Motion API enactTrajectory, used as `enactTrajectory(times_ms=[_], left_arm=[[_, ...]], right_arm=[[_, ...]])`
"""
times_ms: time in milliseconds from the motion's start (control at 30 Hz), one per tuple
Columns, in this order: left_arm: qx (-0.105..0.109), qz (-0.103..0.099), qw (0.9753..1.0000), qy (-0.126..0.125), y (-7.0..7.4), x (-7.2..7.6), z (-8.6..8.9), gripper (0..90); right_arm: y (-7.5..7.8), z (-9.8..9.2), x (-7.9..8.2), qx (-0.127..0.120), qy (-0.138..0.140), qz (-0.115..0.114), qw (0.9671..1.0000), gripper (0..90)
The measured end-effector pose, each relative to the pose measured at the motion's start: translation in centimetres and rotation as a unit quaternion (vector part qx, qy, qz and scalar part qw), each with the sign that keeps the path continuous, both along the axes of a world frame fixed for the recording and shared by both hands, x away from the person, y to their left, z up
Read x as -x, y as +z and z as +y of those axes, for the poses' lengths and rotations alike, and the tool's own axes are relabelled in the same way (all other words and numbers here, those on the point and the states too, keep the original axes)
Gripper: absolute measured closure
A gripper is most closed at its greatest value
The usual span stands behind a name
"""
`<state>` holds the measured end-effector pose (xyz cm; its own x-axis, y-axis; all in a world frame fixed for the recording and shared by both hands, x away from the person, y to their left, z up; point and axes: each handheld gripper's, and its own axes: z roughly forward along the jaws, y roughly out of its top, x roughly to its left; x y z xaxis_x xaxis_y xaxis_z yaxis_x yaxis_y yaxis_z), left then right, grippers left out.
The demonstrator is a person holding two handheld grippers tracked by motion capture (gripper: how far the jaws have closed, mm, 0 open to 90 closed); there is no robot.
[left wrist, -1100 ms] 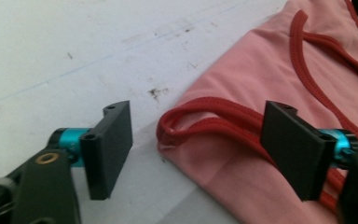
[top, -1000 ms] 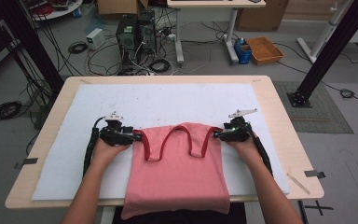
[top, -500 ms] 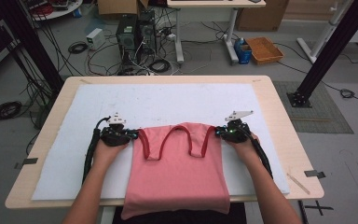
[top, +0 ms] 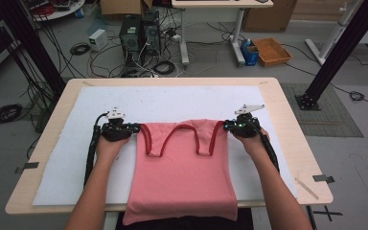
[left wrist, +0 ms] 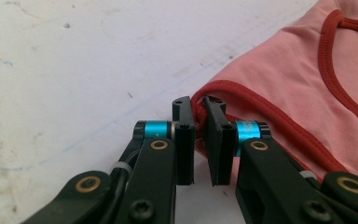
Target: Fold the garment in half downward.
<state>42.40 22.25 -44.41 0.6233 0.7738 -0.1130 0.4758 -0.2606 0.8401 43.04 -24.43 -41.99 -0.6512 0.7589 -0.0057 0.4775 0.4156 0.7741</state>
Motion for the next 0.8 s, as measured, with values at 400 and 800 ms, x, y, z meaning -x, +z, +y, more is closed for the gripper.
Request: enactTrajectory(times_ms=[400,800], left_arm=[[0.008,0.007,0.9999,0.004,0.7,-2.8,-0.1,82.5],[0.028,0.005,0.9996,0.009,1.5,-4.7,0.0,82.4]], right_arm=[[0.5,0.5,-2.8,0.002,-0.025,0.011,0.9996,82.1],[0.9,0.4,-5.1,-0.007,-0.051,0.02,0.9985,82.0]])
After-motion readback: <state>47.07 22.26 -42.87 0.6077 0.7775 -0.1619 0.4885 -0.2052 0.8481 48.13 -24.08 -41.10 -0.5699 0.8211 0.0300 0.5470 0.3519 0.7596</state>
